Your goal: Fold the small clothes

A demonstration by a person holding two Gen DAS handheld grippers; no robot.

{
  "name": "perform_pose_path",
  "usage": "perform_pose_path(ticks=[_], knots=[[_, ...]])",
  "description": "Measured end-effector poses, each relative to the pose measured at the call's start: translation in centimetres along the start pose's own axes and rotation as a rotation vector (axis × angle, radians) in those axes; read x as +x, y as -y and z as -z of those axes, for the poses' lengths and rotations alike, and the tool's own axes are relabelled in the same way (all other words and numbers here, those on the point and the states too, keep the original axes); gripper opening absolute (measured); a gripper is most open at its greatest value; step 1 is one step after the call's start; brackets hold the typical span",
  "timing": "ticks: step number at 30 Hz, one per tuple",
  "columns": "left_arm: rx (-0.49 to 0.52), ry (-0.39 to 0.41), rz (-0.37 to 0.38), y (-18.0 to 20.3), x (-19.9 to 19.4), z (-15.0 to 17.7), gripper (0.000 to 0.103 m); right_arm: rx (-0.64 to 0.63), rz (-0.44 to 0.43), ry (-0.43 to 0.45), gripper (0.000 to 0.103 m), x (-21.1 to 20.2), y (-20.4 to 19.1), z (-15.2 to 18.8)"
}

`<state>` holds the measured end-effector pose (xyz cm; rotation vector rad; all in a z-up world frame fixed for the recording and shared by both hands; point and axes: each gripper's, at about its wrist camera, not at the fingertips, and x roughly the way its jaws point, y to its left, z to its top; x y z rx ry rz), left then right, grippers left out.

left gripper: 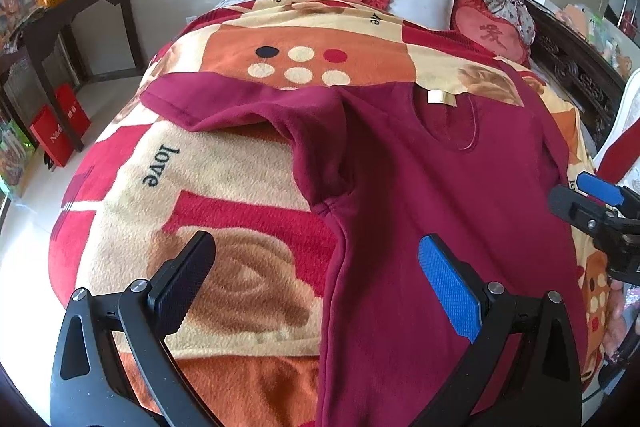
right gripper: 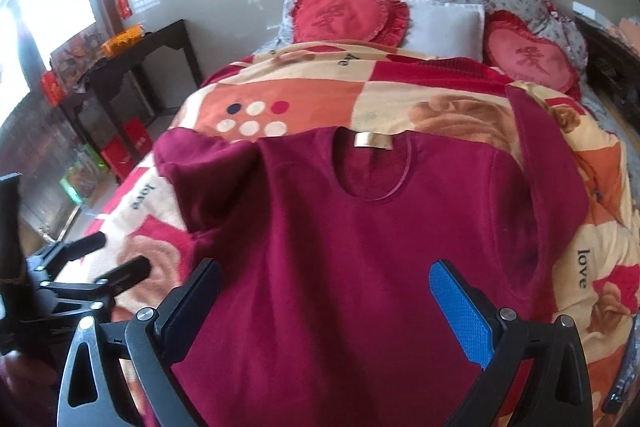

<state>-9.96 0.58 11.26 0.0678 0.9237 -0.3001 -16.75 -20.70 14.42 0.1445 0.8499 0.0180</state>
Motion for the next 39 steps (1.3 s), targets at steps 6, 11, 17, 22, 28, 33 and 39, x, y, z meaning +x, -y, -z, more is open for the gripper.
perform_pose_path(ticks=[6, 11, 17, 22, 28, 33, 39], knots=[[-0.001, -0.001, 0.004, 0.5, 0.7, -0.5, 0.102, 0.025, 0.019, -0.016, 0.103, 1.1, 1.0, 0.0], [0.0, -0.009, 0.001, 0.8, 1.4, -0.7, 0.102, 0.028, 0.045, -0.016, 0.103, 1.8, 1.3, 0.1], [-0.018, -0.018, 0.0, 0.6, 2.0, -1.0, 0.102, 0.02, 0.065, -0.02, 0.103, 2.5, 1.3, 0.1], [-0.029, -0.021, -0.004, 0.6, 2.4, -1.3, 0.102, 0.021, 0.067, -0.017, 0.103, 3.1, 1.4, 0.2], [-0.031, -0.022, -0.006, 0.6, 2.7, -1.5, 0.102, 0.026, 0.072, -0.015, 0.103, 3.8, 1.3, 0.2], [-0.044, -0.029, -0.001, 0.6, 3.0, -1.5, 0.102, 0.025, 0.074, -0.021, 0.103, 4.2, 1.1, 0.3], [-0.041, -0.027, -0.002, 0.5, 3.0, -1.5, 0.102, 0.036, 0.075, -0.025, 0.103, 4.2, 1.2, 0.5]])
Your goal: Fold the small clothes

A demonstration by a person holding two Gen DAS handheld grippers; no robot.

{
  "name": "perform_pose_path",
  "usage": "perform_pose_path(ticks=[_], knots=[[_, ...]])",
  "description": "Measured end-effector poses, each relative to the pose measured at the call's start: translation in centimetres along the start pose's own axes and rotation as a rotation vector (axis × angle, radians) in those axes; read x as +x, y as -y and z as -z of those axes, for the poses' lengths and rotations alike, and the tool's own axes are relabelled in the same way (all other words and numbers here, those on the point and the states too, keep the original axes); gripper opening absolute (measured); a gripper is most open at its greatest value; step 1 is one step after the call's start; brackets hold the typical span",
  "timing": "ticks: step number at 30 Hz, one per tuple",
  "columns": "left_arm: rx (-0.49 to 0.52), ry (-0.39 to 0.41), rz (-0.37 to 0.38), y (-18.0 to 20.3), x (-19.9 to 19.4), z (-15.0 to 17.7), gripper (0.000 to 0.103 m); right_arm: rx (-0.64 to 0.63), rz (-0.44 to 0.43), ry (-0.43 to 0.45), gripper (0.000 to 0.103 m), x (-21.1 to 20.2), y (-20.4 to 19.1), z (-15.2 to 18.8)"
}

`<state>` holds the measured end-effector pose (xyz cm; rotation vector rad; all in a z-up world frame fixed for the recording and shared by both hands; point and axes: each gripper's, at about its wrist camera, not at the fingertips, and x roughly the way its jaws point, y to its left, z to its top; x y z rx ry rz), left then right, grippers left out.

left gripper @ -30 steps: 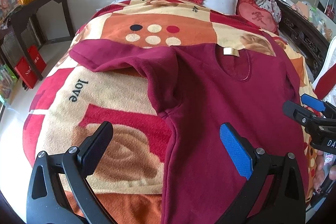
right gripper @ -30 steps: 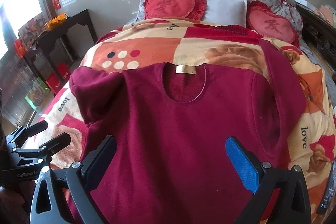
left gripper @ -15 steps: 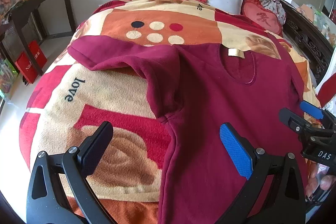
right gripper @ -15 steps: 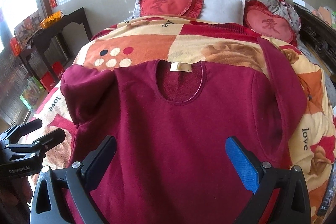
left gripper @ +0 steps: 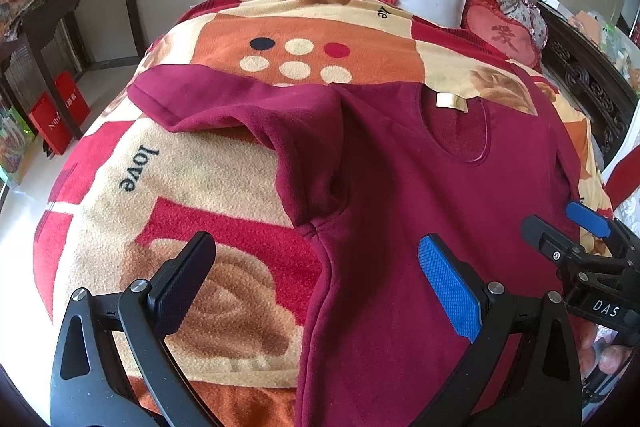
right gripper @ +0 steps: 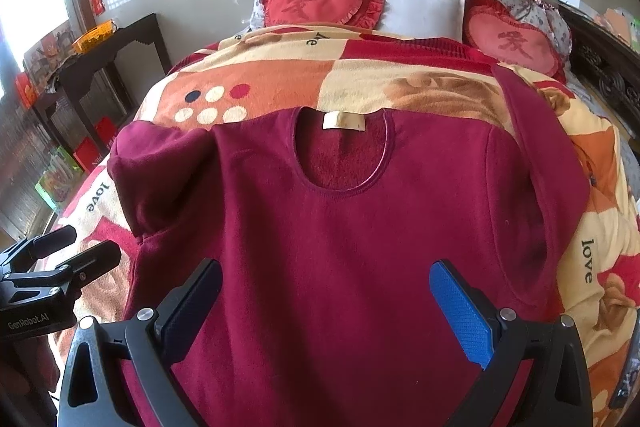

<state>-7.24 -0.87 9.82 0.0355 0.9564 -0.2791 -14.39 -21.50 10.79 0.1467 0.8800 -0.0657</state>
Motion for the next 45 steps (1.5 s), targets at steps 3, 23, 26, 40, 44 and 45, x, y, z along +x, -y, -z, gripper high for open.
perform_pose_path(ticks=[3, 23, 26, 40, 44, 45], knots=[[0.001, 0.0, 0.0, 0.0, 0.0, 0.0, 0.102, 0.003, 0.001, -0.001, 0.103, 0.0, 0.1, 0.0], [-0.006, -0.012, -0.011, -0.2, 0.6, 0.0, 0.102, 0.011, 0.012, -0.025, 0.103, 0.9, 0.1, -0.2], [-0.005, -0.009, -0.015, -0.3, 0.7, -0.1, 0.102, 0.019, 0.008, -0.028, 0.103, 1.1, 0.2, -0.2], [-0.017, -0.012, -0.021, -0.6, 0.9, -0.2, 0.102, 0.012, 0.004, -0.039, 0.103, 1.6, -0.1, -0.3], [-0.02, -0.013, -0.021, -0.7, 1.0, -0.2, 0.102, 0.011, 0.006, -0.041, 0.103, 1.7, -0.3, -0.3], [-0.021, -0.013, -0.022, -0.7, 1.1, -0.2, 0.102, 0.011, 0.005, -0.042, 0.103, 1.8, -0.3, -0.3]])
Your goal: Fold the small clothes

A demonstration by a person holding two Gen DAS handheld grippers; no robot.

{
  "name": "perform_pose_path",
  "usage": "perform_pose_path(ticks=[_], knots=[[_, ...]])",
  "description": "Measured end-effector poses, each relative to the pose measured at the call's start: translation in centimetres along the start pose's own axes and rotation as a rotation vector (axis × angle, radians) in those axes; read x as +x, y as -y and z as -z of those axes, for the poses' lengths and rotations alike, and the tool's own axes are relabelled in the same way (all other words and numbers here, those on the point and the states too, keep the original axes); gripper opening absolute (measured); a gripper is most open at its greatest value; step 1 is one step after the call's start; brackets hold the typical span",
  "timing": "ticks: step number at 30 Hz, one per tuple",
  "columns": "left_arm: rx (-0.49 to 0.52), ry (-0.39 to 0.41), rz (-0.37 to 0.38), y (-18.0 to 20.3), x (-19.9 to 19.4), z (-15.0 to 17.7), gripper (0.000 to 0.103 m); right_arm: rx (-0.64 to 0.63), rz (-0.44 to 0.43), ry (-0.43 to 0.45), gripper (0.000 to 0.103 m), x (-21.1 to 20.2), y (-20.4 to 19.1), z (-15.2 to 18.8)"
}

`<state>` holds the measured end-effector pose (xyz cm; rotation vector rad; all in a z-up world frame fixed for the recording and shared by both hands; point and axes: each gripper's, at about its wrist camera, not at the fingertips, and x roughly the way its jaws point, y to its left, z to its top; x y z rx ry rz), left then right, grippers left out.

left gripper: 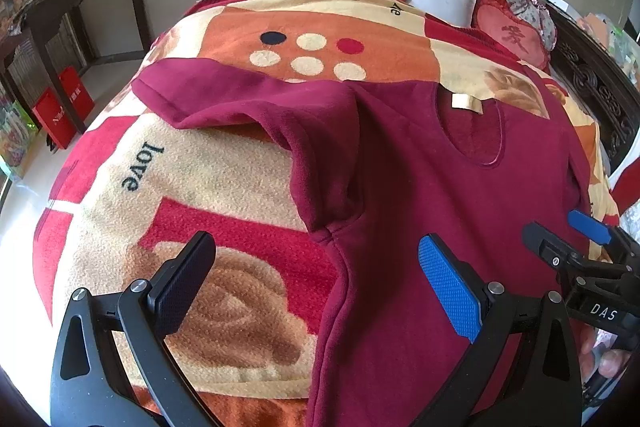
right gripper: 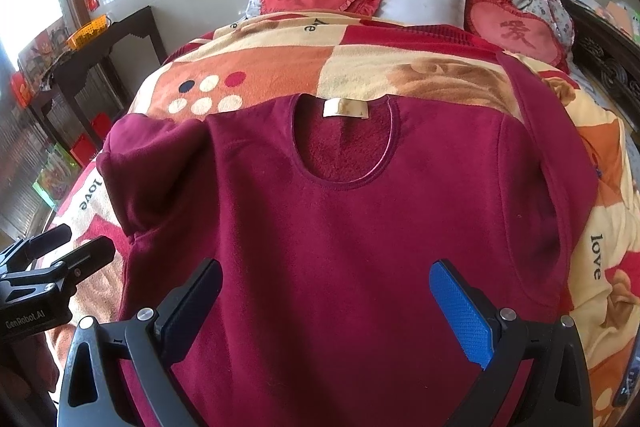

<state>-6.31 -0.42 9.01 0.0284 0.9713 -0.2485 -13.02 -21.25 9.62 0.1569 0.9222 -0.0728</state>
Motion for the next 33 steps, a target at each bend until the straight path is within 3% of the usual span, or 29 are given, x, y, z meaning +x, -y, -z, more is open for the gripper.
perform_pose_path(ticks=[16, 25, 30, 33], knots=[[-0.06, 0.004, 0.009, -2.8, -0.1, -1.1, 0.102, -0.019, -0.016, -0.013, 0.103, 0.7, -0.8, 0.0], [-0.326, 0.001, 0.03, -12.4, 2.1, -4.9, 0.102, -0.001, -0.048, -0.044, 0.103, 1.5, -0.8, 0.2], [-0.515, 0.04, -0.007, -18.6, 4.4, -7.2, 0.102, -0.018, -0.051, -0.056, 0.103, 1.8, -1.2, 0.3], [-0.58, 0.037, -0.021, -21.1, 6.9, -8.5, 0.101, -0.019, -0.057, -0.07, 0.103, 2.3, -1.3, 0.4]])
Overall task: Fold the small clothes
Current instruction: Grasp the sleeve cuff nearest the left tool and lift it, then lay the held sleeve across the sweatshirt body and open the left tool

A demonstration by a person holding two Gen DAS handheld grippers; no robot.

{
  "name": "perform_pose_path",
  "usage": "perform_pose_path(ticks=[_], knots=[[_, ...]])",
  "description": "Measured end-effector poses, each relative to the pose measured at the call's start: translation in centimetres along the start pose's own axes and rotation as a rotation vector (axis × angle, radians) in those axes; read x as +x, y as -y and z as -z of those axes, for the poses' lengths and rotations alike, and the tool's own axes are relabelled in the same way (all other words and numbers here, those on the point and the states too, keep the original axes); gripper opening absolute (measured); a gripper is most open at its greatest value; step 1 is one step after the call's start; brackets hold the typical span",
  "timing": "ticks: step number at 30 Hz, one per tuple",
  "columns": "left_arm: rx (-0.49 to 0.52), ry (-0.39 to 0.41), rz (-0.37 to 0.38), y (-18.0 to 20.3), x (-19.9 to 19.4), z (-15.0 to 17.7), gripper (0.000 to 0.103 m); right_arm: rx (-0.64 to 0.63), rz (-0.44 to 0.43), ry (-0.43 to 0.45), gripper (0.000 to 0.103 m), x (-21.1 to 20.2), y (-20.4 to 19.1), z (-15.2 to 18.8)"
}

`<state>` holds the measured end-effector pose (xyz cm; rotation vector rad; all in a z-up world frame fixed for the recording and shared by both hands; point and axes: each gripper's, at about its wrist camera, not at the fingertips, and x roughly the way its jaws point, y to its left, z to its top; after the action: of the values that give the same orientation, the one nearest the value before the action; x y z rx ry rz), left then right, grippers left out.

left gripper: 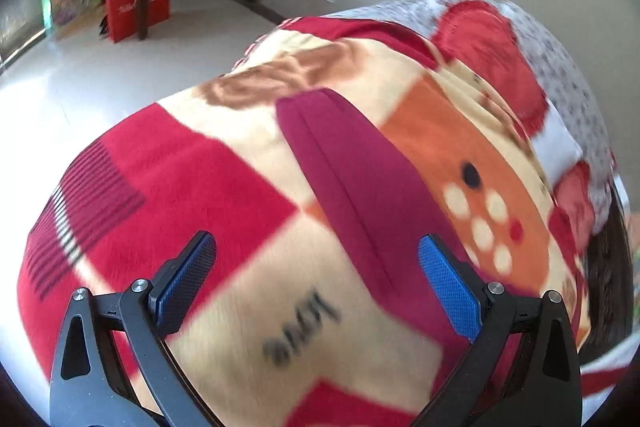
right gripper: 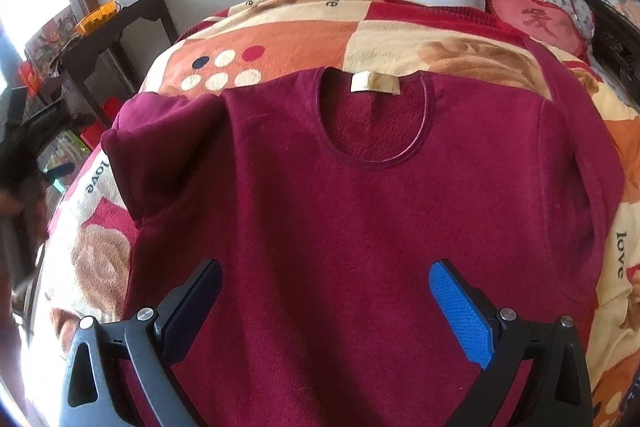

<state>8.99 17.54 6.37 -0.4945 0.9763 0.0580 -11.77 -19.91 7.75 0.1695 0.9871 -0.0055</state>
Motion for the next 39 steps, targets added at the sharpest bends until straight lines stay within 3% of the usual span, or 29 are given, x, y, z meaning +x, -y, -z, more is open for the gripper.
perform_pose_path(ticks=[3, 7, 12, 14, 16, 17, 19, 25, 31, 36, 39], knots=[[-0.025, -0.016, -0.026, -0.5, 2.3, -1.5, 0.094, 0.0, -0.011, -0.019, 0.103, 0.6, -0.2, 0.1], [-0.051, -0.001, -0.007, -0.3, 4.1, -2.7, 0.09, -0.016, -0.019, -0.038, 0.103, 1.3, -0.5, 0.0], [-0.03, 0.002, -0.009, 0.6, 6.3, -3.8, 0.07, -0.013, -0.026, -0.055, 0.103, 2.0, -0.5, -0.1], [-0.017, 0.002, -0.002, 1.0, 6.8, -4.0, 0.043, -0.008, -0.028, -0.064, 0.103, 2.3, -0.5, 0.1], [-0.009, -0.01, 0.011, 1.3, 7.2, -4.4, 0.031, -0.006, -0.028, -0.07, 0.103, 2.4, -0.4, 0.2], [-0.005, -0.009, 0.011, 1.4, 7.1, -4.5, 0.018, -0.004, -0.027, -0.07, 0.103, 2.4, -0.3, 0.3], [0.009, -0.016, 0.032, 1.7, 6.7, -4.6, 0.01, -0.001, -0.026, -0.068, 0.103, 2.3, -0.2, 0.2], [0.084, 0.02, 0.158, 4.0, 0.7, -4.1, 0.008, 0.013, -0.027, -0.058, 0.103, 1.8, 0.5, 0.4], [0.26, 0.056, 0.336, 10.6, -7.9, -1.6, 0.008, 0.051, -0.04, -0.032, 0.103, 0.7, 1.6, 0.6], [0.402, 0.048, 0.495, 17.6, -13.0, 2.4, 0.008, 0.101, -0.026, 0.011, 0.103, -1.4, 3.8, 0.7], [0.489, 0.004, 0.563, 21.6, -13.8, 6.4, 0.008, 0.148, -0.008, 0.041, 0.103, -2.9, 5.9, 0.9]])
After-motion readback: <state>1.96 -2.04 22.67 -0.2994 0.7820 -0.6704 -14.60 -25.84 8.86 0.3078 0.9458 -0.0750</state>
